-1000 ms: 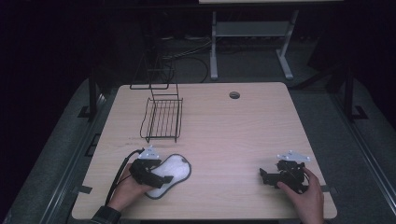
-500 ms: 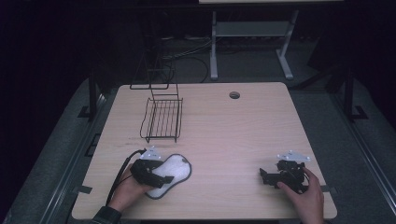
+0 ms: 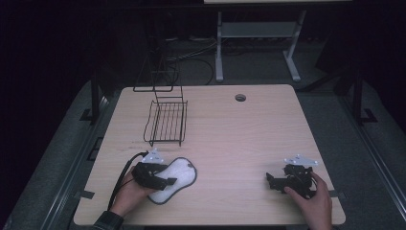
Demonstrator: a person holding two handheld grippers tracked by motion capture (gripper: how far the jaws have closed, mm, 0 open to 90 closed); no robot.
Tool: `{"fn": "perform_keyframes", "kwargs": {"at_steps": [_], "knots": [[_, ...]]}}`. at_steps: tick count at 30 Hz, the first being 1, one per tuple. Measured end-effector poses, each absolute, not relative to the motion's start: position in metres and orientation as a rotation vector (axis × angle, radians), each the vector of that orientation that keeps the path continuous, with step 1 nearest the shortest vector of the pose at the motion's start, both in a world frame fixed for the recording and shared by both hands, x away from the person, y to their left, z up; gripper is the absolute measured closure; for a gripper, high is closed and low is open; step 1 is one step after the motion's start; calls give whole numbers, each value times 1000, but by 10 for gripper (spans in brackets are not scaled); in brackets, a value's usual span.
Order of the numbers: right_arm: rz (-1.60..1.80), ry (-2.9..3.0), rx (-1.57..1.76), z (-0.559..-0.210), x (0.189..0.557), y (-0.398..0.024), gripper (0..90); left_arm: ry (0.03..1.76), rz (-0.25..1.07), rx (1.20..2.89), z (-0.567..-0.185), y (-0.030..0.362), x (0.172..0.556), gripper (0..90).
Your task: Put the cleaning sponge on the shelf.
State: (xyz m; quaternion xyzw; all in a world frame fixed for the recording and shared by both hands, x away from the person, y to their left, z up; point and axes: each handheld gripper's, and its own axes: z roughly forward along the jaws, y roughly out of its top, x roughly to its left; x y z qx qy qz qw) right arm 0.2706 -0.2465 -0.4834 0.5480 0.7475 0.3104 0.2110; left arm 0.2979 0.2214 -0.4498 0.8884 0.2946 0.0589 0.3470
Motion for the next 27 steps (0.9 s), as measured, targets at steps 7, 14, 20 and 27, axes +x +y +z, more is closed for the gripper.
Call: {"fn": "perform_keyframes", "kwargs": {"at_steps": [7,14,20,27], "knots": [[862,2077,1523,-483,271,-247,0,759,149,2276,-445,227,298,485],[862,2077,1523,-483,271,-247,0,755,130,2227,-440,233,299,583],[863,2077,1523,-483,271,-247,0,747,105,2179,-434,237,299,660],[863,2077,1523,-483,271,-247,0,735,69,2129,-429,240,298,725]]}}
